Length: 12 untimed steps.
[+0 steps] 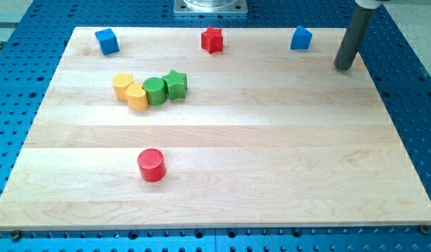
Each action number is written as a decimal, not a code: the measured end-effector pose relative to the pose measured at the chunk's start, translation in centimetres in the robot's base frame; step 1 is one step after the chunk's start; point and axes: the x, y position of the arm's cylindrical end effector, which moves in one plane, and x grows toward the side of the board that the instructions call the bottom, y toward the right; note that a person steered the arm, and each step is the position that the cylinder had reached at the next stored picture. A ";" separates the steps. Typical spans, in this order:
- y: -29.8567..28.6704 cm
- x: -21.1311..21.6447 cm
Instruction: Form a diagonal line with yellow blocks and green star
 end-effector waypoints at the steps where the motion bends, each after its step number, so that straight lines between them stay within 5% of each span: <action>1: 0.0 0.5; 3: -0.9 0.5; 7: -40.7 2.0; 9: -38.4 10.8; 11: -43.1 4.2; 12: -40.2 4.6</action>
